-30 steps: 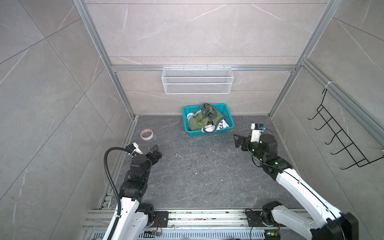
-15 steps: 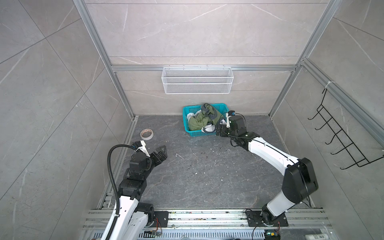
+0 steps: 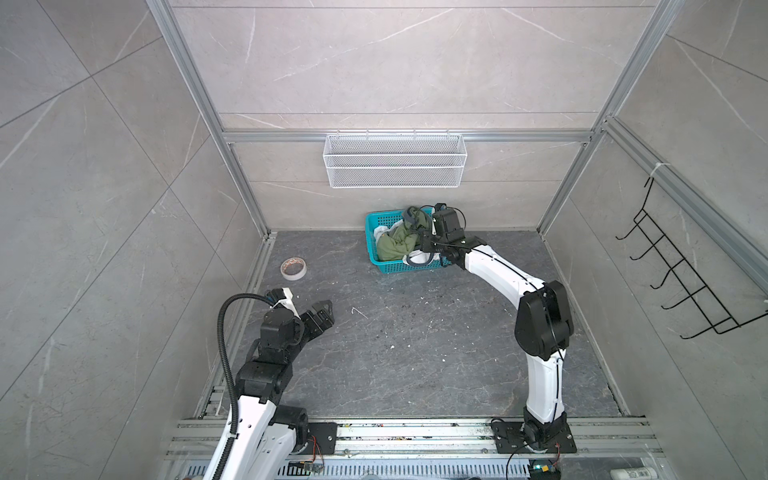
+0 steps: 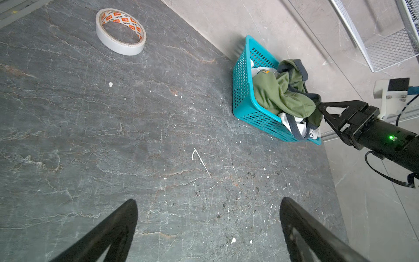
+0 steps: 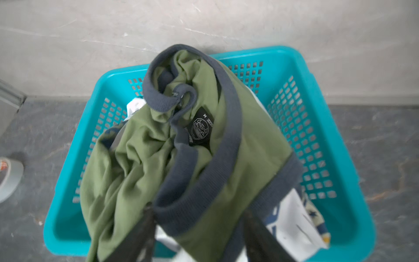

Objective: Fold and stack the tank tops
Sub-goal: 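Reach the right gripper into the teal basket while the left gripper lifts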

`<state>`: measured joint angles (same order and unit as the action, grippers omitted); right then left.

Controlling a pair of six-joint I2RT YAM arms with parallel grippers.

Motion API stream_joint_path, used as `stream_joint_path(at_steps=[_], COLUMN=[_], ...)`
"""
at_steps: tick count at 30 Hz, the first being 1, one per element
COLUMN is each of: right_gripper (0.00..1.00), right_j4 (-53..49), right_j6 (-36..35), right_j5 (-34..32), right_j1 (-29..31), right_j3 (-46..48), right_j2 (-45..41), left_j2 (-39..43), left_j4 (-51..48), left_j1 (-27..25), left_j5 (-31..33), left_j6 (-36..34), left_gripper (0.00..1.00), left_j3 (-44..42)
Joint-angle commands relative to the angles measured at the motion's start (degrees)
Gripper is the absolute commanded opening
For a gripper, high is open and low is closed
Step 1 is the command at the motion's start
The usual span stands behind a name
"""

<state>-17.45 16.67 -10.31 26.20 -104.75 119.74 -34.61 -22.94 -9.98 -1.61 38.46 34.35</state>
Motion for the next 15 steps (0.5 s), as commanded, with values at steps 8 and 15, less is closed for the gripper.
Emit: stream_joint_path(at_steps=[8, 15], right_gripper=[0.17, 0.14], right_j4=[-6.73, -9.15], right_j6=[-2.43, -2.95], right_j5=[-2.38, -4.17], right_j1=[1.0, 1.24], right_j3=[-7.32, -10.76], right_j2=[1.74, 5.83], left_j2=[-0.3, -1.1], left_j4=[0.44, 0.03], left_j1=[0.16, 0.2], left_j5=[0.63, 1.25], left_j6=[0.8, 0.27], left_gripper=[1.0, 1.0], left_j3=[-0.65, 0.24])
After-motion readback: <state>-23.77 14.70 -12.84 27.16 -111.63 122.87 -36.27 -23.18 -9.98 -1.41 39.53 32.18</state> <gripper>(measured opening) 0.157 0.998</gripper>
